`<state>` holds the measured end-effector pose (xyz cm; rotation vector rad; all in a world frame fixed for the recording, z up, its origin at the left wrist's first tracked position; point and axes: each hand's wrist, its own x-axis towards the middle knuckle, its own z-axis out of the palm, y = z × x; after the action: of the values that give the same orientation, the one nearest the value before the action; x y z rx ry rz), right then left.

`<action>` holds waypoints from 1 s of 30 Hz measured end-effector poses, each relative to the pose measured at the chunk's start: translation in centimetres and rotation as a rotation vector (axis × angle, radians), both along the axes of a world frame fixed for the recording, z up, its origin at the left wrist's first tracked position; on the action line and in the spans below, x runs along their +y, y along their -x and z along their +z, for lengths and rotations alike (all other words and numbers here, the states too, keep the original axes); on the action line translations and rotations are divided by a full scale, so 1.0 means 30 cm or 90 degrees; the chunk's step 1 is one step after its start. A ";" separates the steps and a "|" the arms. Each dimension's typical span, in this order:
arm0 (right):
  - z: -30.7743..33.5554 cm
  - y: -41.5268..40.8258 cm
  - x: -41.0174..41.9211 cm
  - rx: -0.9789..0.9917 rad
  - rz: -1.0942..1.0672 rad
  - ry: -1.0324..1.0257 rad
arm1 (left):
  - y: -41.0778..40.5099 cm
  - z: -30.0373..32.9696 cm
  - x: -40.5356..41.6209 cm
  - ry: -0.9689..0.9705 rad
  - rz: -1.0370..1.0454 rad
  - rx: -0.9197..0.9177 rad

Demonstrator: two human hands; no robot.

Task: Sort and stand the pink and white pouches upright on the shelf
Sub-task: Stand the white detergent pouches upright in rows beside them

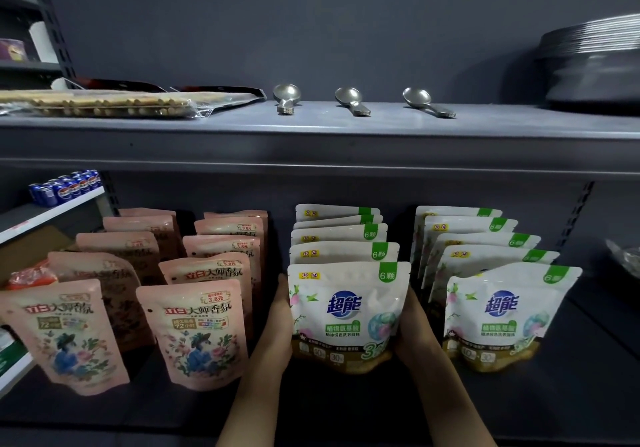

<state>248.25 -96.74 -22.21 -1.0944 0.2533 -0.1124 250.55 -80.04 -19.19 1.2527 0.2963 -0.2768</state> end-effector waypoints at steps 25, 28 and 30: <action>0.477 0.169 0.352 -0.269 0.024 0.333 | 0.257 0.447 0.353 -0.229 0.181 -0.510; 0.397 0.138 0.473 -0.250 0.084 0.308 | 0.227 0.383 0.441 -0.247 0.195 -0.468; 0.345 0.115 0.539 -0.225 0.104 0.289 | 0.206 0.330 0.488 -0.238 0.185 -0.444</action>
<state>244.80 -80.58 -11.85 -1.5155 -0.1899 -0.2207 244.37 -65.40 -9.30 1.5686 -0.0817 0.4851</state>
